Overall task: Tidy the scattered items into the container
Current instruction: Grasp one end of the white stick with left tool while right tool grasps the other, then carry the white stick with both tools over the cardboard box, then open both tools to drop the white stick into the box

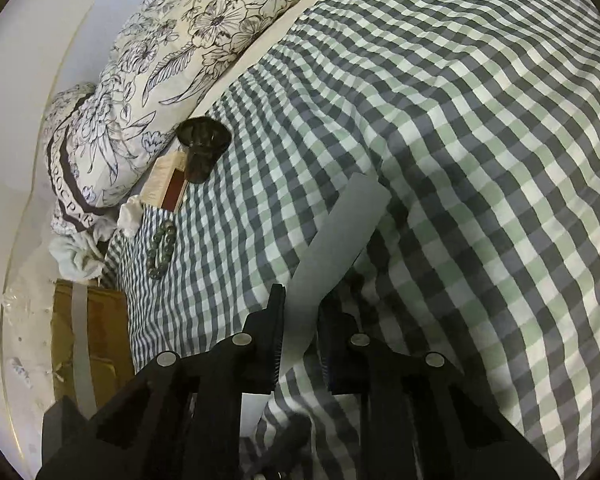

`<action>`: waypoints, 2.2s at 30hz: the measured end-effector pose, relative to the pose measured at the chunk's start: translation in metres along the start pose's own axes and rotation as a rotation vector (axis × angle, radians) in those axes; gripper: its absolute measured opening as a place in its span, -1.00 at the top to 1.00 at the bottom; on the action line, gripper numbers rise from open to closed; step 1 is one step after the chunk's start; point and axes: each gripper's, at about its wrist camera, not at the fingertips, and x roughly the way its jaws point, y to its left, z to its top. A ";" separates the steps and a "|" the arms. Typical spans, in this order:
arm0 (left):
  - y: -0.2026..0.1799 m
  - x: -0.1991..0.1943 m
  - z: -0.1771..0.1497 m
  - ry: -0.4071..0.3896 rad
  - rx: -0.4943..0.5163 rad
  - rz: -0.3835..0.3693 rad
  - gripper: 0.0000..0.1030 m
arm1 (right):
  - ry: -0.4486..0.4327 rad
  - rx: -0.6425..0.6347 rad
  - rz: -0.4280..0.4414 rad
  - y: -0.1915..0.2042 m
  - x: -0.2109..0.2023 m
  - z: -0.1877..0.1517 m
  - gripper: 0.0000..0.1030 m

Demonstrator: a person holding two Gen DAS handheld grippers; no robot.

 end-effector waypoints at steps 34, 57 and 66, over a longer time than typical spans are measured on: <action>0.112 -0.265 -0.055 -0.327 -0.302 0.299 0.85 | -0.059 -0.532 0.308 0.257 -0.100 -0.136 0.70; 0.273 -0.294 -0.098 -0.354 -0.564 0.515 -1.00 | 0.102 -0.583 0.386 0.402 0.051 -0.159 -0.61; 0.288 -0.276 -0.107 -0.292 -0.650 0.489 -1.00 | -0.026 -0.579 0.394 0.375 0.027 -0.149 -0.61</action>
